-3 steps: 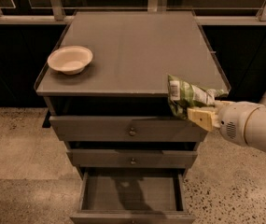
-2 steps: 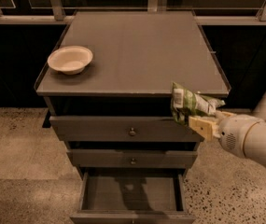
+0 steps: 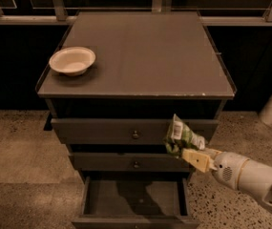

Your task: Place green jalapeno chip bag into bottom drawer

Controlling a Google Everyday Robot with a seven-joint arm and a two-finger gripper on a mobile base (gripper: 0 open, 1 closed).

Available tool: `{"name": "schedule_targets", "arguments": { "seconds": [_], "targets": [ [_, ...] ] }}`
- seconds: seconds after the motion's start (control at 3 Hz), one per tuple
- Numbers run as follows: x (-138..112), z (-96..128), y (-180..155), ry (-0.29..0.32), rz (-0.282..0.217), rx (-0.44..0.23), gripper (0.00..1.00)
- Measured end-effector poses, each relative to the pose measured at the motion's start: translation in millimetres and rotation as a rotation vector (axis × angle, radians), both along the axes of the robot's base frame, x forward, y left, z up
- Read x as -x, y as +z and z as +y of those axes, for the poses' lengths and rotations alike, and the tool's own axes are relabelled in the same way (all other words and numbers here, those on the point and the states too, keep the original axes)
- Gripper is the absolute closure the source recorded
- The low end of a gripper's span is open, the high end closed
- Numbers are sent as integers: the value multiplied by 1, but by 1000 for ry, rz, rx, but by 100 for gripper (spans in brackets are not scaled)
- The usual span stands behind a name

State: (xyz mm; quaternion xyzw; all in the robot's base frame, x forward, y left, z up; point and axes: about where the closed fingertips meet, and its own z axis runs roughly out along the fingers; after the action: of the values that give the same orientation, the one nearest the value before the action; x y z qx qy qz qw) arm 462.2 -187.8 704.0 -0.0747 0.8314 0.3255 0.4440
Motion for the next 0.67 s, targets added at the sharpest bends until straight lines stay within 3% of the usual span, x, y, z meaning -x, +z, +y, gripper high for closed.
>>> {"name": "schedule_targets", "arguments": {
  "seconds": [0.33, 0.67],
  "targets": [
    [11, 15, -61, 79, 122, -188, 100],
    [17, 22, -79, 106, 154, -242, 100]
  ]
}}
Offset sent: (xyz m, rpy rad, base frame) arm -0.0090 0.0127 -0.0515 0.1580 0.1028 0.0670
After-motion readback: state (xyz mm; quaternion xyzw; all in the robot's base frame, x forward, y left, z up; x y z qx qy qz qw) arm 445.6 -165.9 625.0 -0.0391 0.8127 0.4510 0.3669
